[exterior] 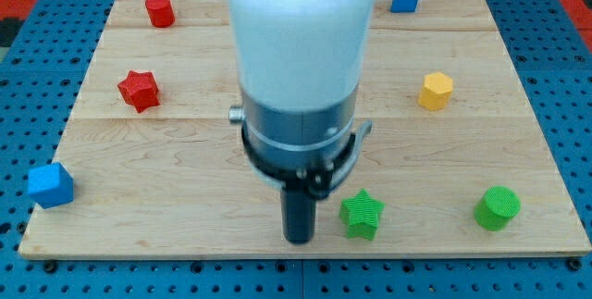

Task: Push the green star closer to the green circle

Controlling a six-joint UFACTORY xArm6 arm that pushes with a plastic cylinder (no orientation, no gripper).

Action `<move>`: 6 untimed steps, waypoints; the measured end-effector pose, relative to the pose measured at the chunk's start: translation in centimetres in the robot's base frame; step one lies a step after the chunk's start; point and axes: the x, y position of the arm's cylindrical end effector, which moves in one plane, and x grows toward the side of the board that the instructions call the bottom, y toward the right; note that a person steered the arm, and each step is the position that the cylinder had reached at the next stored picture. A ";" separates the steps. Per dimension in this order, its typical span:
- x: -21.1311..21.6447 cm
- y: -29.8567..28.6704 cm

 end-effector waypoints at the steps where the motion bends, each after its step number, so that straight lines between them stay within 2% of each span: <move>1: 0.2 3.0; 2: 0.2 3.0; 4: -4.6 7.6; 5: -4.6 3.2; 6: -6.7 8.3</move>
